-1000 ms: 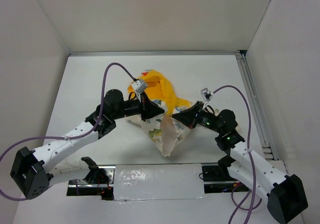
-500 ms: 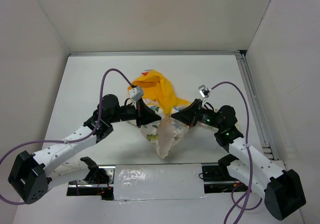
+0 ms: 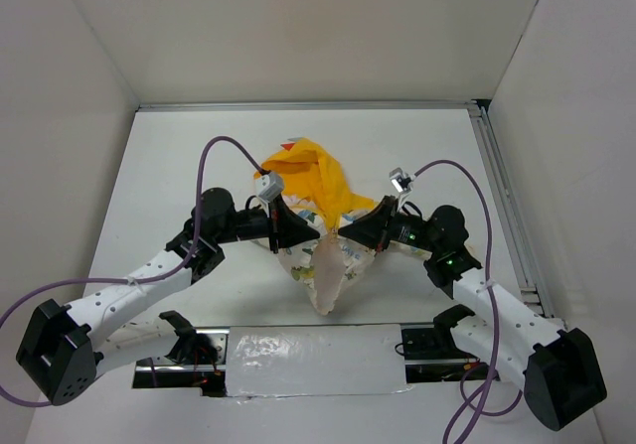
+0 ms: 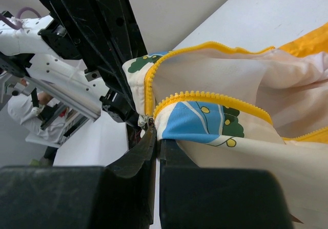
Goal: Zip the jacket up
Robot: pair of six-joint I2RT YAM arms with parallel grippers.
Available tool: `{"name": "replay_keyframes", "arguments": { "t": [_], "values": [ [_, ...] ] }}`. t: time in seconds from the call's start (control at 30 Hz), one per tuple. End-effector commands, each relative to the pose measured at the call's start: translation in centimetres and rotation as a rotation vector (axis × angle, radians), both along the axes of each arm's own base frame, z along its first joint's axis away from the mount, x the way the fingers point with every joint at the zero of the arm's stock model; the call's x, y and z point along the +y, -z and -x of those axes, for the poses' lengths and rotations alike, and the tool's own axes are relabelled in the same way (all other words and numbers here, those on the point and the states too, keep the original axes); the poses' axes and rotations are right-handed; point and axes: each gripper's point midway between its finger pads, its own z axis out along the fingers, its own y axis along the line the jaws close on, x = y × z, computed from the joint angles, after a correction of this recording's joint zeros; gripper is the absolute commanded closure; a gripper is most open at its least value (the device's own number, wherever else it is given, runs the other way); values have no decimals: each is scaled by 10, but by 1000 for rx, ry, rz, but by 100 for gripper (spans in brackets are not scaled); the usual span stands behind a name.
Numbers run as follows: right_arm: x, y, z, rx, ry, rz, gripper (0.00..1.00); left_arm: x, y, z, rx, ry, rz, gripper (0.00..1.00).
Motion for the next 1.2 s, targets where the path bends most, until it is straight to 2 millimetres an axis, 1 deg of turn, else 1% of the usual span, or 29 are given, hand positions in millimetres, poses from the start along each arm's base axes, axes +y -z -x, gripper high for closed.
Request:
{"name": "replay_keyframes", "arguments": {
  "t": [0.0, 0.23, 0.67, 0.77, 1.0, 1.17],
  "values": [
    [1, -35, 2, -110, -24, -45, 100, 1, -30, 1, -134, 16, 65, 100],
    [2, -31, 4, -94, -44, -44, 100, 0, -30, 3, -121, 29, 72, 100],
    [4, -36, 6, -92, -63, -65, 100, -4, -25, 5, -91, 58, 72, 100],
    [5, -37, 8, -95, -81, -70, 100, -4, -27, 5, -91, 62, 78, 100],
    [5, -39, 12, -103, -94, -76, 100, -3, -25, 4, -81, 46, 70, 100],
    [6, -33, 12, -86, -99, -58, 100, -2, -24, 2, -77, 29, 69, 100]
  ]
}}
